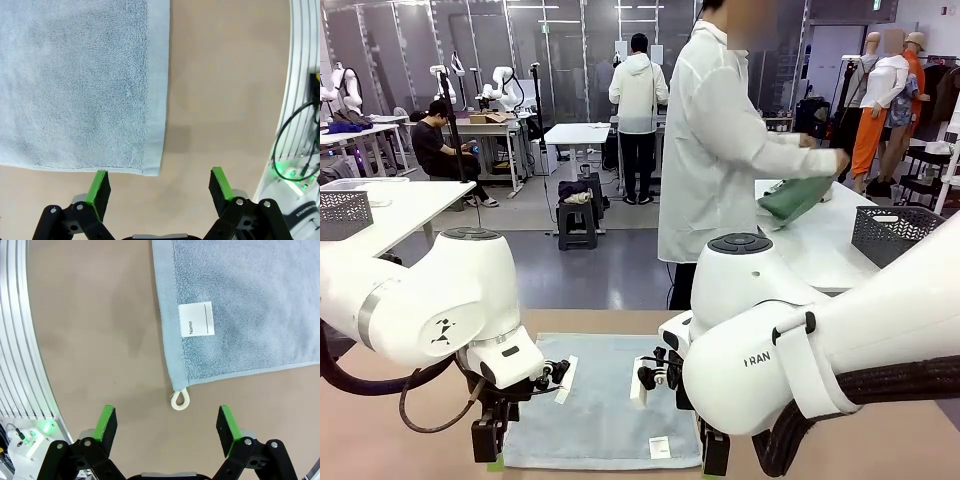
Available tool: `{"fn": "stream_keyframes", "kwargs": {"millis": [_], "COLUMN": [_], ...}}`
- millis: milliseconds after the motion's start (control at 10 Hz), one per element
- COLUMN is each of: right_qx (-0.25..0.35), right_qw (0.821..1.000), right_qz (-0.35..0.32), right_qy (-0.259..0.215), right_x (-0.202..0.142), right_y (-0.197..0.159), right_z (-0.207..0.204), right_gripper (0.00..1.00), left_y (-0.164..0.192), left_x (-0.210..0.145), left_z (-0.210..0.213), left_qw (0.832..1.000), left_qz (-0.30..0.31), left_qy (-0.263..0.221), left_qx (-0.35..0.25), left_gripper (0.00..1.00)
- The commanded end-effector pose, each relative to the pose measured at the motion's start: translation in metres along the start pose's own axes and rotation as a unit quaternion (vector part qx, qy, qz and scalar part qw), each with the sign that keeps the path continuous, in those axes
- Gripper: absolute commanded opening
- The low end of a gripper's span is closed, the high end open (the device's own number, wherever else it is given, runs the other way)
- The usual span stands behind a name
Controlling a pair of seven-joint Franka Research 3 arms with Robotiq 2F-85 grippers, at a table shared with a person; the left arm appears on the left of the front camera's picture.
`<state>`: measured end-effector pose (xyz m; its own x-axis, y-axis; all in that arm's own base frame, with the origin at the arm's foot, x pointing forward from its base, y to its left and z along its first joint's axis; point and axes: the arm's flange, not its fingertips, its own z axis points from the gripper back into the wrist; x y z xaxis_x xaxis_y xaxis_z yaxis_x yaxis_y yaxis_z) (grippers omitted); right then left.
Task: Fold the towels and place them in the basket.
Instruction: When a person lays out a Towel with hook on the table, fold it in half twice.
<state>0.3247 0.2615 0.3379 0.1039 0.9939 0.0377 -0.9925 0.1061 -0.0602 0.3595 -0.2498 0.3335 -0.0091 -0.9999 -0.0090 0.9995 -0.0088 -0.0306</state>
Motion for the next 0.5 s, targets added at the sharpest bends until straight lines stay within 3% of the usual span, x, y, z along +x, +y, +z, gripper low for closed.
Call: {"fn": "stream_keyframes", "kwargs": {"millis": [0, 400], "right_qx": [0.000, -0.014], "right_qw": [1.000, 1.000], "right_qz": [0.000, 0.021], "right_qy": [0.000, 0.001], "right_x": [0.000, 0.006], "right_y": [0.000, 0.001], "right_z": [0.000, -0.014], "right_gripper": [1.00, 1.00], "left_y": [0.000, -0.016], "left_x": [0.000, -0.008], "left_z": [0.000, -0.008], "left_qw": [1.000, 1.000], "left_qz": [0.000, 0.003], "left_qy": [0.000, -0.004], "left_qx": [0.000, 0.008], "left_gripper": [1.00, 1.00]}}
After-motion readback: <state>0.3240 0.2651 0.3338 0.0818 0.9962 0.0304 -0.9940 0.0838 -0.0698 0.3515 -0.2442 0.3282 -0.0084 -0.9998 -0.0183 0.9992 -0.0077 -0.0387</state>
